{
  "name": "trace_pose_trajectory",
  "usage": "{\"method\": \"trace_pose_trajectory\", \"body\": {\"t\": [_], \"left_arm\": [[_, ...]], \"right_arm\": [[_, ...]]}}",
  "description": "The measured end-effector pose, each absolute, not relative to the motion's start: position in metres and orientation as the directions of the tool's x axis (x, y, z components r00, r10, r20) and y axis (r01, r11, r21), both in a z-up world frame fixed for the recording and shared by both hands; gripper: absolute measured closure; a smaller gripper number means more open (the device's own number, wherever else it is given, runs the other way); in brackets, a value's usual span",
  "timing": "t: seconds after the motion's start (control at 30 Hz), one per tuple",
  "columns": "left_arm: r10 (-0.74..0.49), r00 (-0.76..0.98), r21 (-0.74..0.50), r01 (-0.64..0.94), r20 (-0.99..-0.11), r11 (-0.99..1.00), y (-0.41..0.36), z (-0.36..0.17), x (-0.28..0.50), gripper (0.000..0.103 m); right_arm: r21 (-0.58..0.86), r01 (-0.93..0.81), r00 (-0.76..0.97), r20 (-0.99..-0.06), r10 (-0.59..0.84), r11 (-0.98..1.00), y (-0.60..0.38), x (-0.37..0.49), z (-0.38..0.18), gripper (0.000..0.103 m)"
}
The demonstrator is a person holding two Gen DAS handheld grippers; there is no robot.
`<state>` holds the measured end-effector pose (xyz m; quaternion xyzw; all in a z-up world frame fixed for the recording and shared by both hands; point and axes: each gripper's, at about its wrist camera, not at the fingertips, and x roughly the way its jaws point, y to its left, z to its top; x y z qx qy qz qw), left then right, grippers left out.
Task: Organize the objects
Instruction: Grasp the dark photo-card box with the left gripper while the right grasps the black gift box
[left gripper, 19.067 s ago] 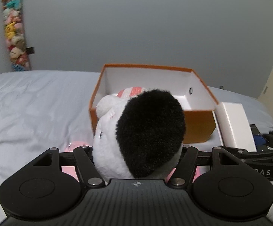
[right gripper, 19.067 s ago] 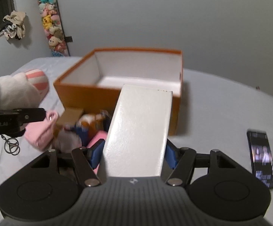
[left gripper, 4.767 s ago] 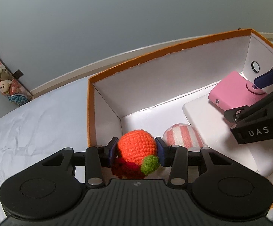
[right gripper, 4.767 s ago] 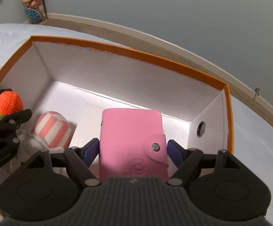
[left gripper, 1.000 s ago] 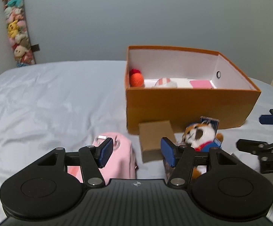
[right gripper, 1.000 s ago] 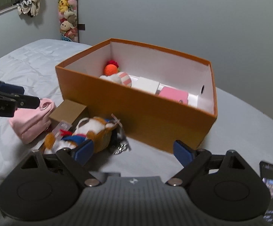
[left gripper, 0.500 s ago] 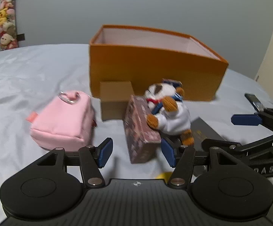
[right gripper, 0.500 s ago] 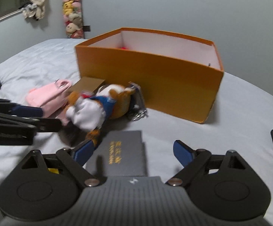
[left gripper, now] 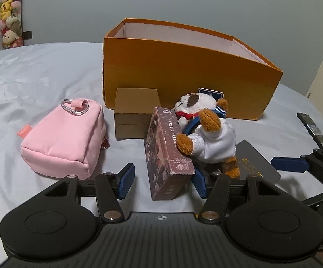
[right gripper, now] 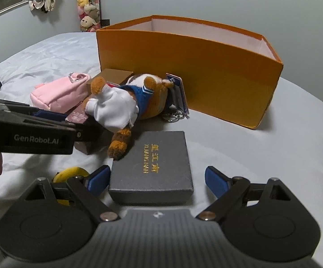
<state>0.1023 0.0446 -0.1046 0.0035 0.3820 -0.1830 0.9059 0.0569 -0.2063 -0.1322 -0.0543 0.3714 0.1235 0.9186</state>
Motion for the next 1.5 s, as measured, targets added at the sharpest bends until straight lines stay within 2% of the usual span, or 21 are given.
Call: {"method": "trace_pose_trajectory", "body": {"t": [0.17,0.37,0.67,1.03,1.37,1.43,1.47,1.5], "left_arm": [[-0.314,0.637,-0.111,0.338,-0.704,0.935,0.037,-0.108,0.108,0.042],[-0.312,0.632,-0.127,0.321,-0.710,0.939,0.035,-0.110,0.114,0.052],[-0.289,0.625,-0.110,0.310,-0.725,0.944,0.029,-0.115,0.122,0.059],[-0.252,0.686,-0.010,0.335,-0.682,0.942,0.019,-0.115,0.112,0.060],[-0.267,0.655,-0.075,0.305,-0.707,0.949,0.025,-0.111,0.116,0.061],[-0.269,0.657,-0.083,0.300,-0.705,0.950,0.026,-0.109,0.115,0.066],[-0.267,0.663,-0.083,0.295,-0.699,0.952,0.027,-0.107,0.114,0.074],[-0.264,0.667,-0.082,0.291,-0.697,0.953,0.028,-0.106,0.113,0.076]], "right_arm": [[-0.001,-0.258,0.693,-0.697,0.184,0.966,-0.205,0.064,-0.134,0.012],[0.007,-0.252,0.684,-0.706,0.183,0.968,-0.204,0.072,-0.138,0.012],[0.006,-0.256,0.679,-0.711,0.184,0.967,-0.202,0.079,-0.141,0.014],[0.013,-0.274,0.673,-0.711,0.202,0.962,-0.204,0.078,-0.140,0.020],[0.018,-0.286,0.658,-0.723,0.210,0.958,-0.203,0.078,-0.141,0.026],[0.016,-0.284,0.659,-0.723,0.207,0.959,-0.204,0.078,-0.140,0.026],[0.017,-0.282,0.659,-0.723,0.206,0.959,-0.205,0.078,-0.140,0.026],[0.019,-0.279,0.658,-0.724,0.205,0.960,-0.206,0.077,-0.139,0.026]]}}
